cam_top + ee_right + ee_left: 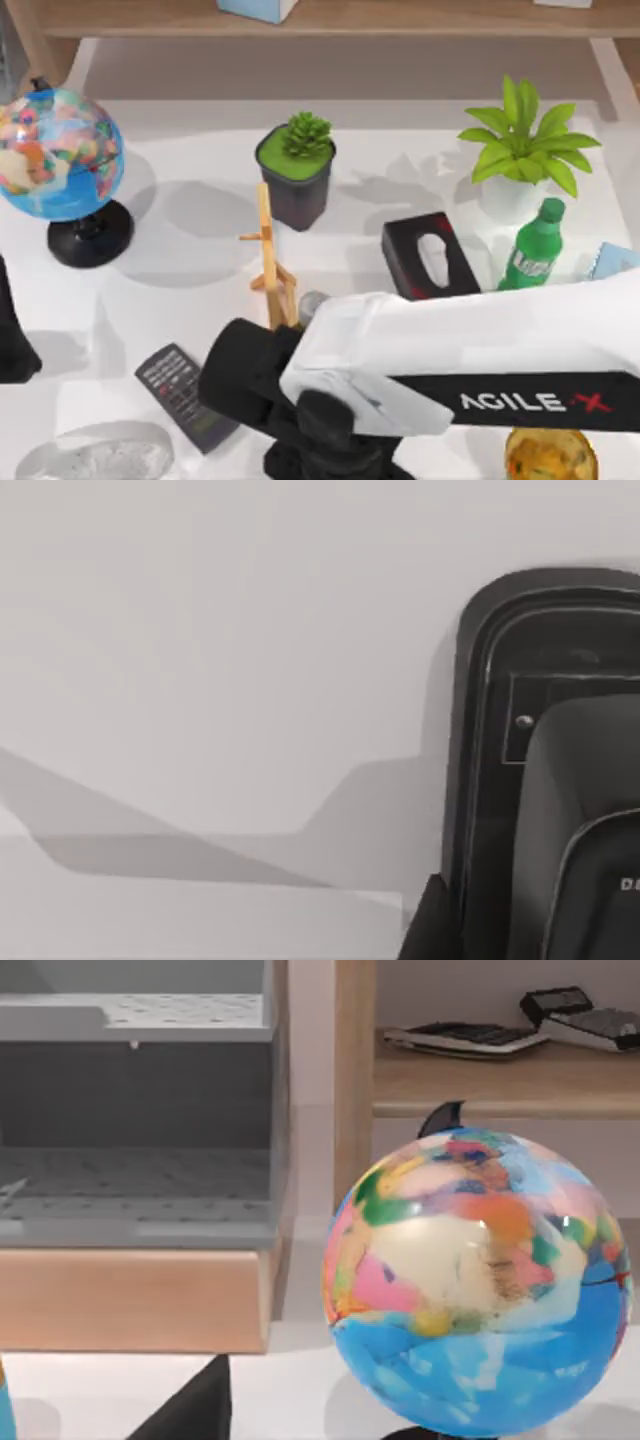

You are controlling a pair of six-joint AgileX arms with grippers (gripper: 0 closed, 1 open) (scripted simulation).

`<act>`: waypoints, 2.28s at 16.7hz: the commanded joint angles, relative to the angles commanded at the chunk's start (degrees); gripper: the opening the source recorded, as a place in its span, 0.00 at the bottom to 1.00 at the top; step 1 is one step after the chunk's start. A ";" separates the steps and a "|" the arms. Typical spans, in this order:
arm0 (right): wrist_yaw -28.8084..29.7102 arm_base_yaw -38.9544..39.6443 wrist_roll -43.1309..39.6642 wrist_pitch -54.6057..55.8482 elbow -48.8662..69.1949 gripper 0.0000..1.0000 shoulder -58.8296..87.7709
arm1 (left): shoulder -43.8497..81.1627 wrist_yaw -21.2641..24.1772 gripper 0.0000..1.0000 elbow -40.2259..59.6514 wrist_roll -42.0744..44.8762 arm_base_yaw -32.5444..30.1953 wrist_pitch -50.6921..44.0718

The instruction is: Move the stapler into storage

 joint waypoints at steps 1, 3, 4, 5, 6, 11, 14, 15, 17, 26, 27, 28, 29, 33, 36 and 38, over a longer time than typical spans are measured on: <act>0.01 0.23 0.27 -0.52 -0.06 0.00 -0.74 | 0.00 0.00 1.00 0.00 0.00 0.00 0.00; 0.02 0.41 0.71 -1.82 0.72 0.00 -2.27 | 0.00 0.00 1.00 0.00 0.00 0.00 0.00; 0.03 0.26 0.69 -2.59 1.43 0.00 -2.74 | 0.00 0.00 1.00 0.00 0.00 0.00 0.00; 0.03 0.03 0.50 -3.45 2.16 0.00 -2.85 | 0.00 0.00 1.00 0.00 0.00 0.00 0.00; 0.00 -0.17 0.22 -4.36 2.81 0.00 -2.67 | 0.00 0.00 1.00 0.00 0.00 0.00 0.00; -0.04 -0.12 -0.15 -5.63 3.53 0.00 -2.23 | 0.00 0.00 1.00 0.00 0.00 0.00 0.00; -0.08 0.08 -0.60 -6.40 4.02 0.00 -3.46 | 0.00 0.00 1.00 0.00 0.00 0.00 0.00; -0.10 0.14 -1.15 -7.14 4.65 0.00 -4.73 | 0.00 0.00 1.00 0.00 0.00 0.00 0.00; -0.11 -0.47 -3.04 -8.82 6.94 0.00 -7.98 | 0.00 0.00 1.00 0.00 0.00 0.00 0.00; -0.72 -20.16 -24.10 -13.67 27.96 0.00 -17.63 | 0.00 0.00 1.00 0.00 0.00 0.00 0.00; -0.89 -23.91 -27.71 -14.07 30.72 0.00 -17.64 | 0.00 0.00 1.00 0.00 0.00 0.00 0.00; -1.07 -27.82 -31.50 -14.52 33.44 0.00 -17.47 | 0.00 0.00 1.00 0.00 0.00 0.00 0.00; -1.27 -31.90 -35.50 -15.03 36.12 0.00 -17.09 | 0.00 0.00 1.00 0.00 0.00 0.00 0.00; -2.15 -49.08 -53.53 -17.85 45.69 0.00 -12.82 | 0.00 0.00 1.00 0.00 0.00 0.00 0.00; -2.83 -61.55 -68.39 -20.51 51.54 0.00 -7.10 | 0.00 0.00 1.00 0.00 0.00 0.00 0.00; -3.25 -68.88 -78.40 -22.24 54.77 0.00 -2.17 | 0.00 0.00 1.00 0.00 0.00 0.00 0.00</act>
